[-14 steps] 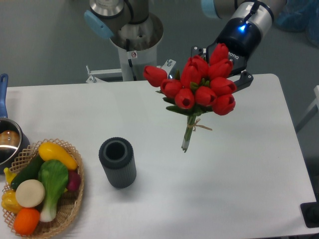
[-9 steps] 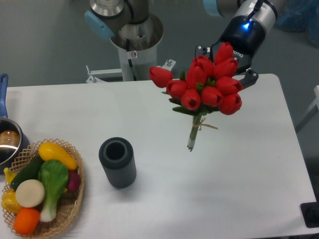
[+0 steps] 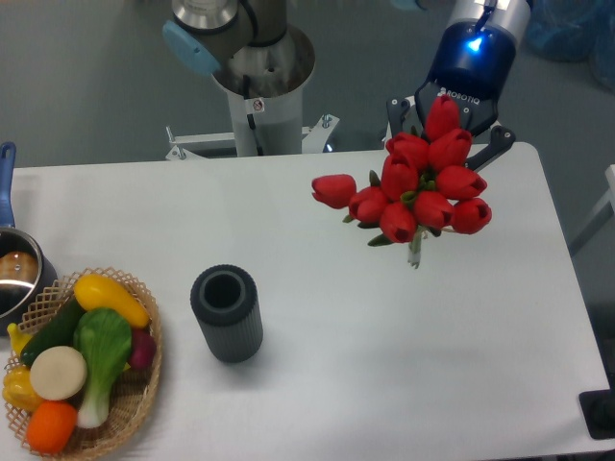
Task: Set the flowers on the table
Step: 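Carry the red tulip bouquet with the gripper and lower it toward the table, then lower the tulips until the blooms rest on the table surface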
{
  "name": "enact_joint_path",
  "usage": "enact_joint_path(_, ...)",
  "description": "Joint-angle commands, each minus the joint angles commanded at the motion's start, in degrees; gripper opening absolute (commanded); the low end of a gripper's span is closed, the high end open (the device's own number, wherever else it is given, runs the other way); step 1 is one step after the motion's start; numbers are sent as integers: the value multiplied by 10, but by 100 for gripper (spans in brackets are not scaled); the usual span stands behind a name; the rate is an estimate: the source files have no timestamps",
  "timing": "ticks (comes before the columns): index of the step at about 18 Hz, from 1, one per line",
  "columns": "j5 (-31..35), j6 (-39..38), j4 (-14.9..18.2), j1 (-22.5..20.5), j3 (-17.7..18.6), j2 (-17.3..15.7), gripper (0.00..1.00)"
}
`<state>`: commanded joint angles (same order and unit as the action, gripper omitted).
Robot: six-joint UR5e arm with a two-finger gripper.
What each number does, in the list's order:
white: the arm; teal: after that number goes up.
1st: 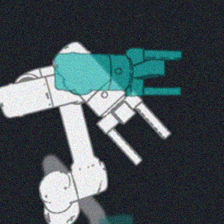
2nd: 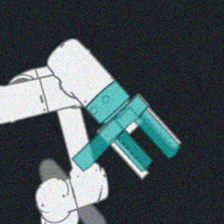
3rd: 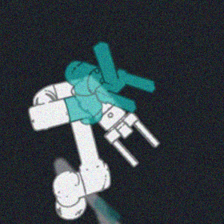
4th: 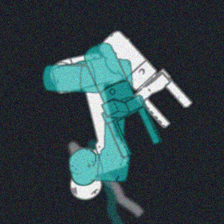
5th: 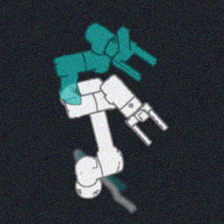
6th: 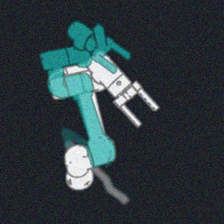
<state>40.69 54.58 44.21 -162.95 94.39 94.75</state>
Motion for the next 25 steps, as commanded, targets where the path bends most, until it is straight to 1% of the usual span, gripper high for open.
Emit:
enact_joint_path(2, 30, 4, 0, 1, 7, 1, 21)
enact_joint_path(4, 73, 16, -1, 12, 25, 0, 21)
enact_joint_path(8, 180, 52, 0, 44, 40, 10, 21)
enact_joint_path(9, 205, 68, 0, 49, 47, 12, 23)
enact_joint_path(11, 252, 109, 2, 62, 61, 22, 23)
enact_joint_path(15, 316, 131, 2, 91, 65, 58, 23)
enact_joint_path(20, 357, 146, 2, 123, 50, 116, 24)
enact_joint_path(25, 357, 163, 2, 134, 47, 150, 24)
